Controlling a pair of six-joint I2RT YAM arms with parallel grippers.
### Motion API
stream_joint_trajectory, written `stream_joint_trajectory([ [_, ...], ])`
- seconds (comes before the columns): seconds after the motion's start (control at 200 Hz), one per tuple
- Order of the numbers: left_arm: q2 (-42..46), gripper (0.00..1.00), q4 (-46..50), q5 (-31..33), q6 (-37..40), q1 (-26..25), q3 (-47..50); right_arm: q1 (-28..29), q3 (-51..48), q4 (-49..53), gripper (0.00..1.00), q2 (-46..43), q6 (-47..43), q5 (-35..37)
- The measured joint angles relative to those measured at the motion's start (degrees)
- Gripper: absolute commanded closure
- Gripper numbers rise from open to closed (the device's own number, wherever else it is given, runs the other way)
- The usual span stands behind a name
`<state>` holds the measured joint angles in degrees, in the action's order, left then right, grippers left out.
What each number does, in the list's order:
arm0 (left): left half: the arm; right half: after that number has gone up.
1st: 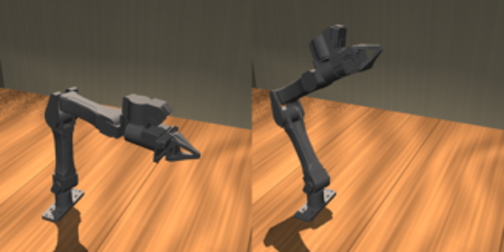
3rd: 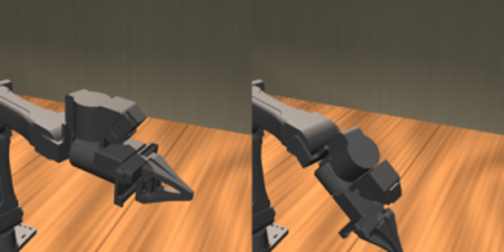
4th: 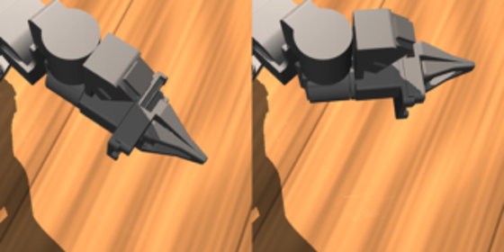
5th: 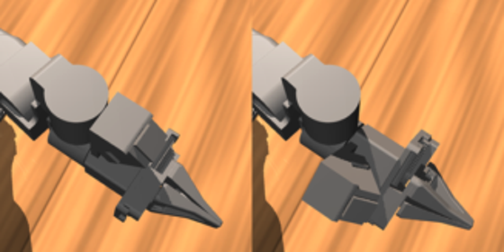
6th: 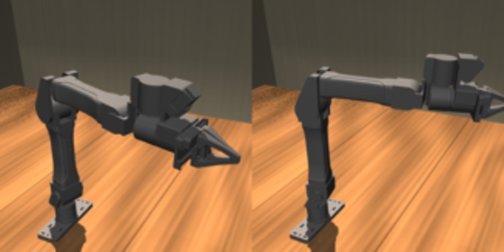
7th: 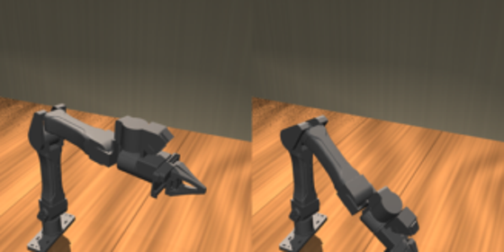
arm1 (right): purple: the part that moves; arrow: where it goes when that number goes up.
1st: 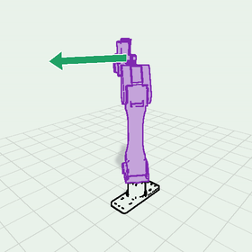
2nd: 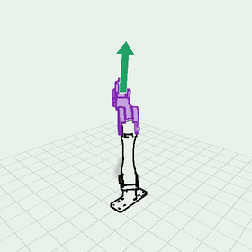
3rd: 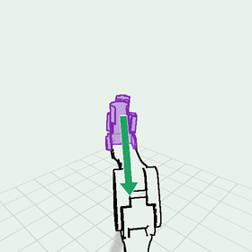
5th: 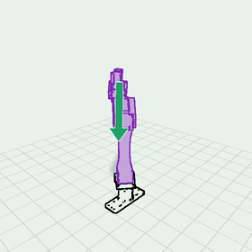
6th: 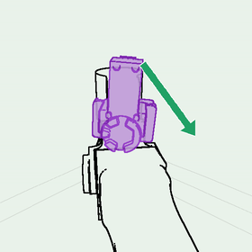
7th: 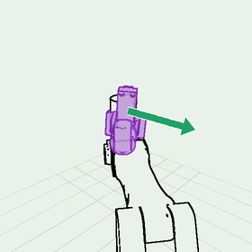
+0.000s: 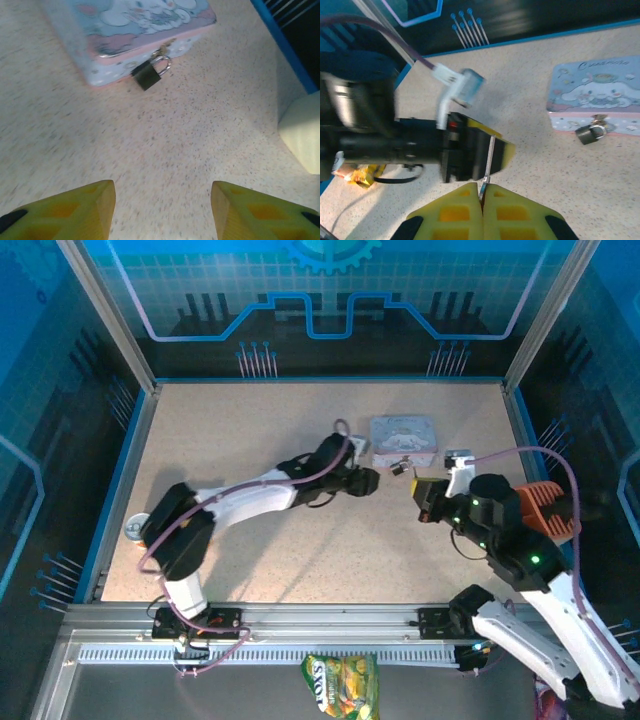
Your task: Unlock a padlock with a key
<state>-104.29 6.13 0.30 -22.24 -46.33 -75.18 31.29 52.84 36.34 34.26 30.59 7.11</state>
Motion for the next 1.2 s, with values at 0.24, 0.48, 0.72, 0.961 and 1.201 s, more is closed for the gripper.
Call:
stream_joint_trajectory([
  [0.24,-20.2,0.45,15.1,7.3,4.8,-5.0,-27.0,-0.7,7.1,10.2,1.00,-9.6,-0.8,6.8],
  [0.48,-37.8,0.44,31.0,15.2,4.3,-5.8,-52.6,-0.8,6.6,14.8,1.00,-16.6,-1.2,10.8],
  [0.72,-45.4,0.43,36.9,22.5,4.3,-5.8,-62.8,-0.8,1.0,15.3,1.00,-18.9,-0.7,10.8],
  [0.961,-49.4,0.41,37.2,25.6,4.3,-5.8,-68.0,-0.7,-1.2,15.0,1.00,-19.7,-0.5,9.7],
  [1.201,-52.5,0.39,35.8,26.9,4.2,-5.7,-70.4,-0.7,-3.6,14.2,1.00,-20.5,0.7,7.5],
])
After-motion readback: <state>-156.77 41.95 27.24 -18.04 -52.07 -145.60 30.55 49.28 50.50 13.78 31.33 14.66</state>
